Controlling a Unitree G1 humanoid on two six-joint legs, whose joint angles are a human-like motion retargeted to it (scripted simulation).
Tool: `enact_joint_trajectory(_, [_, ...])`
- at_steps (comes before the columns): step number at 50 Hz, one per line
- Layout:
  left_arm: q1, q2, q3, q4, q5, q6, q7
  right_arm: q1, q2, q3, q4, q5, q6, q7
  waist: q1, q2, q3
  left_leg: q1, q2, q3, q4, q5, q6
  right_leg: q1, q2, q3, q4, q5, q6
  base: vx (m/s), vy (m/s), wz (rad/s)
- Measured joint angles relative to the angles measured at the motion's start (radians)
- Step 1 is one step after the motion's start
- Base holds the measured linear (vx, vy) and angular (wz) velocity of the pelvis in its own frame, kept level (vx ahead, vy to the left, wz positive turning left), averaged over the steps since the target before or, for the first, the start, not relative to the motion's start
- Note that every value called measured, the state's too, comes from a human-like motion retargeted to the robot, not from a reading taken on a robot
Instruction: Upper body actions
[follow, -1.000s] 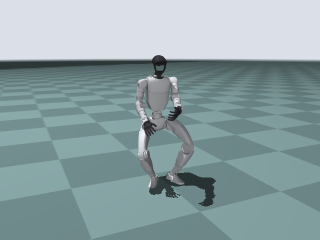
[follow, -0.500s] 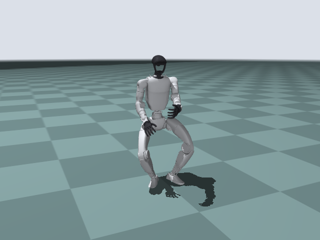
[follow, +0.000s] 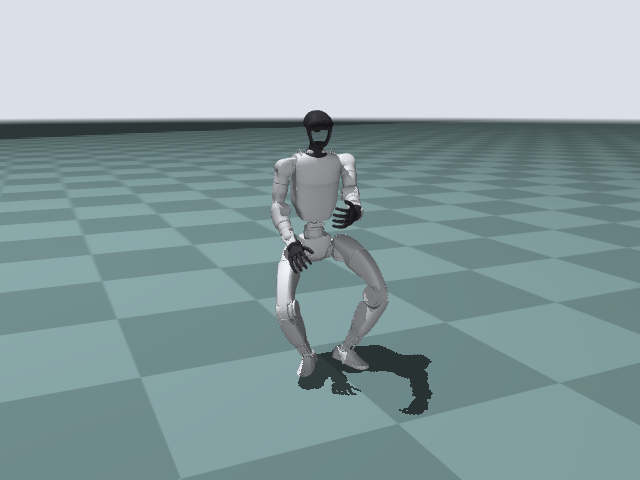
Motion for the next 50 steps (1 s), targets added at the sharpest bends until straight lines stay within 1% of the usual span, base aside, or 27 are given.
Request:
enact_joint_trajectory(5, [0.029,0.020,-0.018,0.024,0.064,-0.014,0.011,0.000,0.001,-0.001,0.001,0.000,0.000,0.001,0.000,0.001,0.000,0.000,-0.001,-0.001,-0.001,0.001,0.000,0.001,0.000,-0.001,0.000,0.000,0.000,0.00,0.00,0.00])
enact_joint_trajectory(10, [0.076,0.021,-0.019,0.073,0.098,0.003,-0.007,-0.002,0.007,-0.002,0.002,-0.001,-0.001,0.000,-0.003,-0.004,0.004,0.003,-0.001,0.003,-0.001,-0.001,0.003,0.003,-0.002,-0.001,-0.001,0.000,-0.001,0.00,0.00,0.00])
enact_joint_trajectory(15, [0.105,0.011,-0.007,0.097,0.057,0.021,-0.029,-0.004,0.013,0.000,0.003,-0.003,-0.001,-0.001,-0.007,-0.010,0.007,0.005,-0.002,0.005,-0.002,-0.002,0.004,0.004,-0.005,-0.001,0.000,0.000,-0.001,0.00,0.00,0.00])
enact_joint_trajectory(20, [0.091,0.007,0.009,0.084,0.018,0.025,-0.009,-0.005,0.015,0.002,0.004,-0.003,-0.002,0.001,-0.010,-0.013,0.005,0.005,0.000,0.007,0.000,-0.003,0.005,0.003,-0.006,-0.001,0.000,-0.001,-0.001,0.00,0.00,0.00])
enact_joint_trajectory(29, [0.027,0.007,0.007,0.007,0.020,-0.005,0.033,-0.002,0.009,0.001,0.002,-0.003,-0.003,0.000,-0.008,-0.007,0.002,0.000,0.002,0.003,0.002,-0.002,0.002,-0.001,-0.002,-0.001,0.000,-0.001,-0.001,0.00,0.00,0.00])
enact_joint_trajectory(40, [0.041,0.043,-0.031,0.054,0.219,-0.058,0.128,-0.005,0.011,-0.003,0.004,-0.006,-0.003,0.000,-0.008,-0.004,0.003,-0.001,-0.001,0.000,0.001,-0.001,0.000,0.001,-0.001,-0.002,0.000,0.000,-0.001,0.00,0.00,0.00])
enact_joint_trajectory(45, [0.064,0.028,-0.023,0.066,0.179,-0.054,0.132,-0.005,0.014,-0.003,0.005,-0.003,-0.005,-0.002,-0.008,-0.011,0.007,0.001,-0.003,0.002,-0.001,0.000,0.001,0.002,-0.003,-0.002,0.000,0.000,-0.002,0.00,0.00,0.00])
enact_joint_trajectory(50, [0.061,0.025,-0.016,0.065,0.136,-0.070,0.169,-0.005,0.014,-0.001,0.007,-0.002,-0.007,0.001,-0.010,-0.012,0.005,0.002,-0.003,0.004,-0.001,-0.002,0.001,0.001,-0.005,-0.001,0.000,0.000,-0.001,0.00,0.00,0.00])
